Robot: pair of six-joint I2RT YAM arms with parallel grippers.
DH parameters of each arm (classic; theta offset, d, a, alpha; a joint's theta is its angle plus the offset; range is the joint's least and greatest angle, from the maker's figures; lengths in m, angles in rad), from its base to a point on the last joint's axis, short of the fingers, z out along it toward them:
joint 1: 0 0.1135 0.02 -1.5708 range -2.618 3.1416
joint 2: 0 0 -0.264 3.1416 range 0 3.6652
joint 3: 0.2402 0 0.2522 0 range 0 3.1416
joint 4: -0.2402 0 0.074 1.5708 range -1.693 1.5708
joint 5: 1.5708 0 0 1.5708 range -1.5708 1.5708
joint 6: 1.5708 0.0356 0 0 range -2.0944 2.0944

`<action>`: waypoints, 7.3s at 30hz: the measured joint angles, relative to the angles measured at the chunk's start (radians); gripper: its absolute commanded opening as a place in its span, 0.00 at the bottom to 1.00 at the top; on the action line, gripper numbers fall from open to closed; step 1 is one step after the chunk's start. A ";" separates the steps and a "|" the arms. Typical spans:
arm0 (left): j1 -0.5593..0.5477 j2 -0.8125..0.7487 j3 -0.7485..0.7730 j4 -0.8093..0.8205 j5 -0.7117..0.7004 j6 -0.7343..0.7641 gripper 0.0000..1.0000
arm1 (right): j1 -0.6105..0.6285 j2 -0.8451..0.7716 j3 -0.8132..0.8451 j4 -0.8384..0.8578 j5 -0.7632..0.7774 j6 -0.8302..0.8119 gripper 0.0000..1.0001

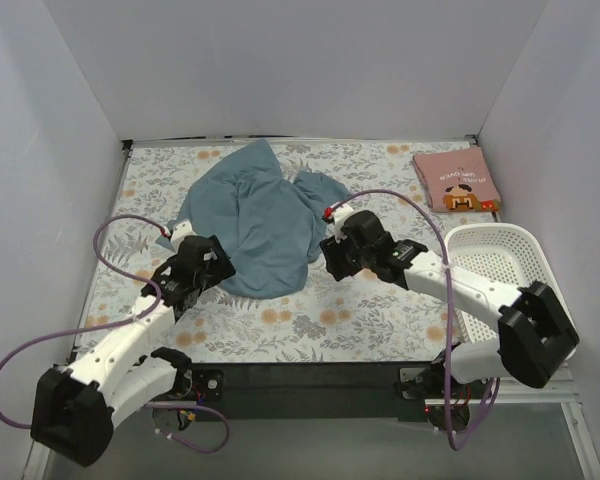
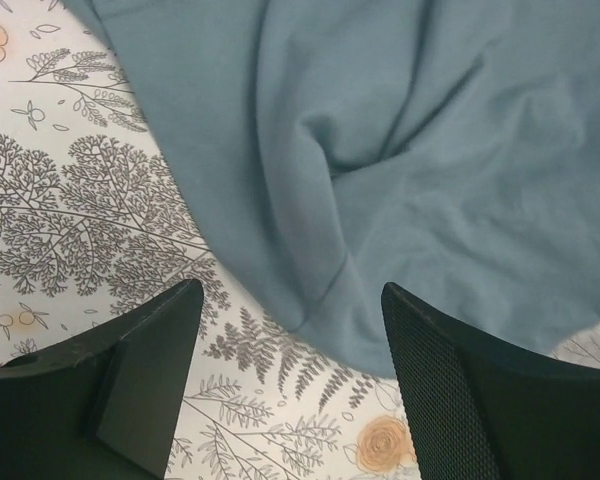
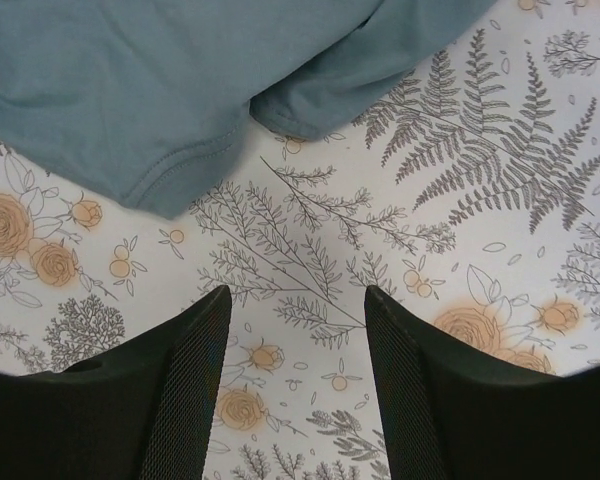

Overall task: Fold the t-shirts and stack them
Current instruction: Flatten the tshirt out

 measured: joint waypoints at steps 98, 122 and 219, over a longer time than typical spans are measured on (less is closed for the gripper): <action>0.237 0.403 0.163 -0.171 -0.008 -0.092 0.60 | 0.231 0.130 -0.018 -0.035 0.042 0.037 0.60; 0.248 0.531 0.199 -0.177 -0.039 -0.159 0.52 | 0.372 0.278 0.137 -0.135 0.162 -0.052 0.60; 0.329 0.521 1.282 0.086 -0.288 0.466 0.06 | -0.208 -0.011 1.053 -0.079 0.396 -0.819 0.01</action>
